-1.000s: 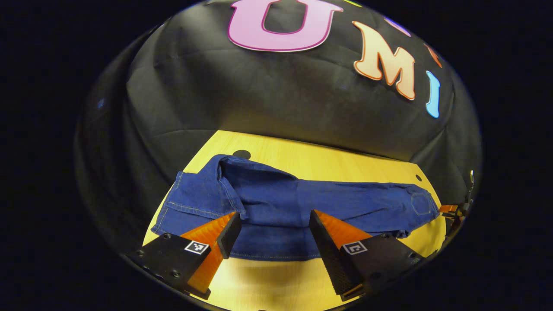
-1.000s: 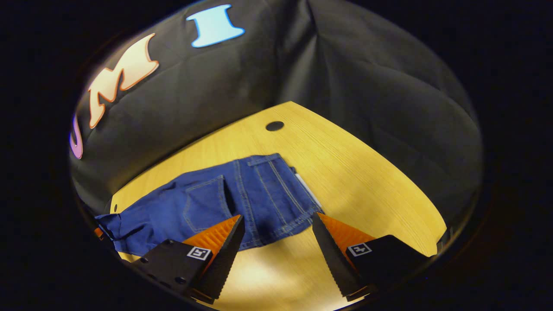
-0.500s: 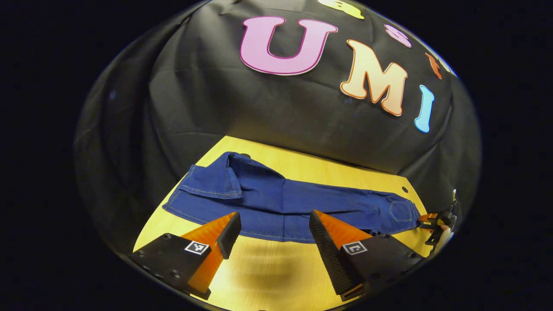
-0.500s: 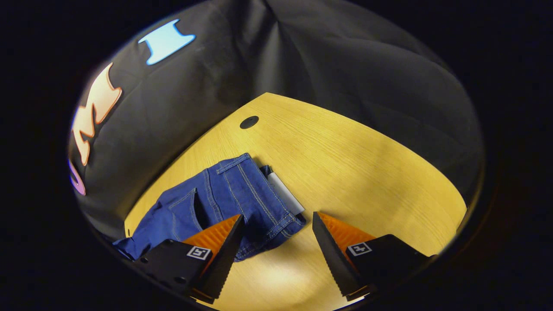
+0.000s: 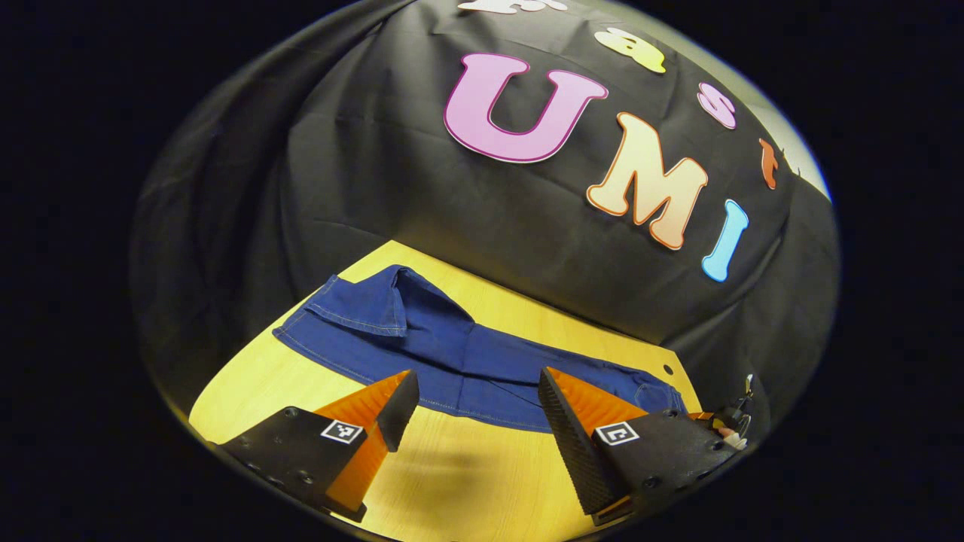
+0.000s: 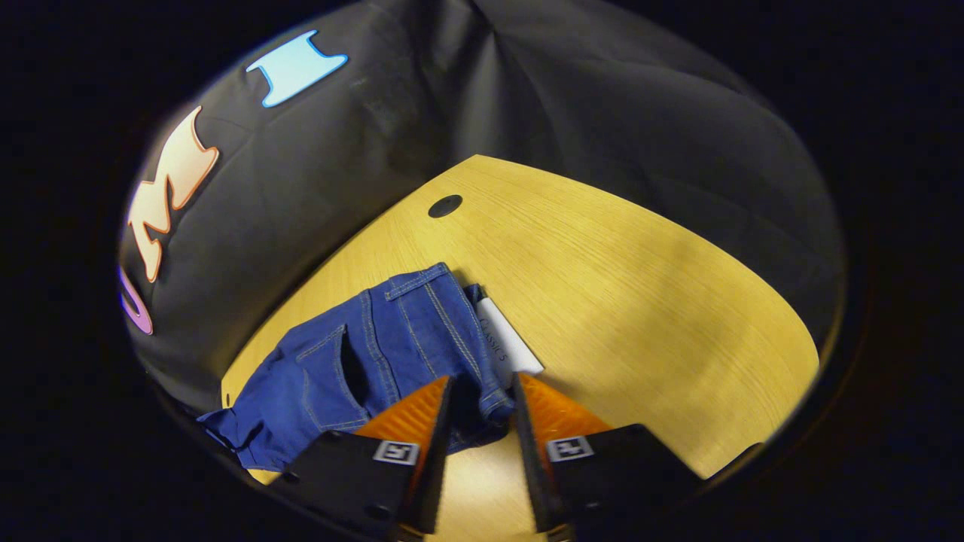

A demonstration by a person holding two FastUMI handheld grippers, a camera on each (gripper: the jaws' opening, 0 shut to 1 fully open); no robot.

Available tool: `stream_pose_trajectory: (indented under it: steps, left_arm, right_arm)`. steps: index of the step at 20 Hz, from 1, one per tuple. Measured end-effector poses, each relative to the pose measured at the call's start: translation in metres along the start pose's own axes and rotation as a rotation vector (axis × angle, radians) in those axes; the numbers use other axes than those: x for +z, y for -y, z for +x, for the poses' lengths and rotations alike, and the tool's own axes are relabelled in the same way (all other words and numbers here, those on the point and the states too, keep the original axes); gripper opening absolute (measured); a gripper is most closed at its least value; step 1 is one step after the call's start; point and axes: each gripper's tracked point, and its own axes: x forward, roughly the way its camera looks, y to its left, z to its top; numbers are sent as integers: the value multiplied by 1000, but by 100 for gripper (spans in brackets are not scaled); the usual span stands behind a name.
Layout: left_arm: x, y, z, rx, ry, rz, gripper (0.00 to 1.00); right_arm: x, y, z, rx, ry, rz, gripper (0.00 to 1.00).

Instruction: Grasp the waist and the cuffs of the jeans and fold them to make the two legs overlap; first hold the waist and fold one-third of the jeans toward the cuffs, then hold the cuffs and fold the remaining one-third in the same direction to finish folding.

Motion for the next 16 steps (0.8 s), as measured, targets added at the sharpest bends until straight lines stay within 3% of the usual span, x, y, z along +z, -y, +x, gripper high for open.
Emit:
stream_pose_trajectory:
  steps: [2,4,6,7,9,16]
  left_arm:
    - [-1,0,-7,11,-3,7,96]
    - [-2,2,-10,2,-1,-3,96]
    - [-5,2,-13,-6,-6,-7,96]
    - [-7,1,-14,-10,-7,-7,96]
    - [-11,-1,-21,-22,-8,-10,96]
    - [-11,-5,-29,-78,-7,1,96]
  right_arm:
    - [4,2,-7,3,23,-12,14]
    - [6,-2,-13,6,33,-33,7]
    - [13,-1,-24,-4,59,-54,9]
    - [17,-1,-30,-2,72,-53,2]
    - [26,-1,-40,-12,108,-60,0]
    - [56,-13,-68,-55,184,-97,2]
